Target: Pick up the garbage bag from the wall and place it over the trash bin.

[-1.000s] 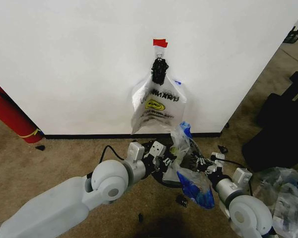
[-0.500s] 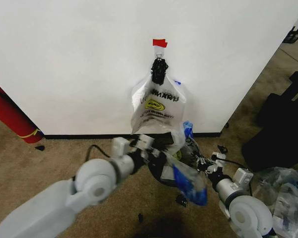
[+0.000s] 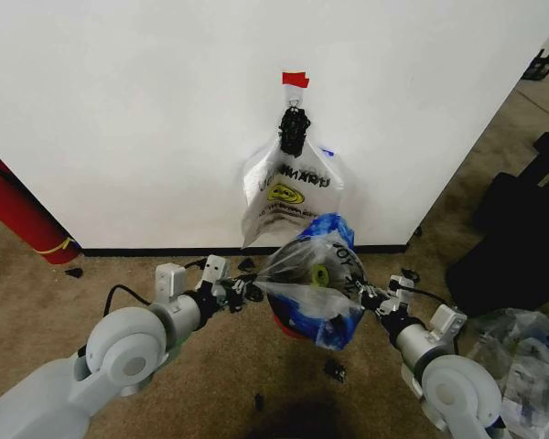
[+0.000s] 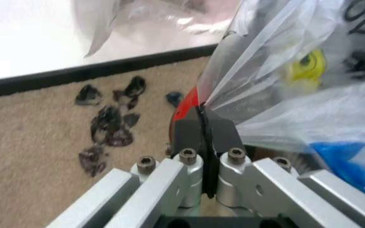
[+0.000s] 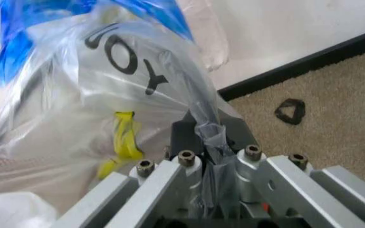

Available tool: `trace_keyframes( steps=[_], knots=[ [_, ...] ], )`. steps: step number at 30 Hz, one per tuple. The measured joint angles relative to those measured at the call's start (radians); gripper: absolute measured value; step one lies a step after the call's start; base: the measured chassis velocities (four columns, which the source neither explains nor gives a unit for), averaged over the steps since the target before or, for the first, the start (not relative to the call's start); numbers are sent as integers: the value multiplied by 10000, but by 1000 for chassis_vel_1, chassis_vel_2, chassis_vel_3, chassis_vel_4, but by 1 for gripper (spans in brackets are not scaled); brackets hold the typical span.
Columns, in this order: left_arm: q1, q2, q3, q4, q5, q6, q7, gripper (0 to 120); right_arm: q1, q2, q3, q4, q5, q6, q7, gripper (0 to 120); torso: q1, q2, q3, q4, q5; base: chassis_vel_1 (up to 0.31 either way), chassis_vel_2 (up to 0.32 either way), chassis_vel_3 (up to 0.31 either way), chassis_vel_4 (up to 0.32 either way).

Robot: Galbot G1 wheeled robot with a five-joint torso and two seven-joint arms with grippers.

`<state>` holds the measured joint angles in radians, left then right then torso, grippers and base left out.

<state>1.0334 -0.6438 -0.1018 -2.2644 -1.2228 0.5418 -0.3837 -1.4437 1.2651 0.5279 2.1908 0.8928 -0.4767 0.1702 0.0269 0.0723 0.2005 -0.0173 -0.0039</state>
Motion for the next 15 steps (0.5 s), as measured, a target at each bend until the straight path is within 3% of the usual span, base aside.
trace_keyframes(
  steps=[15],
  knots=[
    [519, 0, 85, 618, 610, -47, 738, 0, -319, -86, 334, 727, 897, -105, 125, 1, 0, 0, 0, -1, 0, 0, 0, 0, 0]
  ],
)
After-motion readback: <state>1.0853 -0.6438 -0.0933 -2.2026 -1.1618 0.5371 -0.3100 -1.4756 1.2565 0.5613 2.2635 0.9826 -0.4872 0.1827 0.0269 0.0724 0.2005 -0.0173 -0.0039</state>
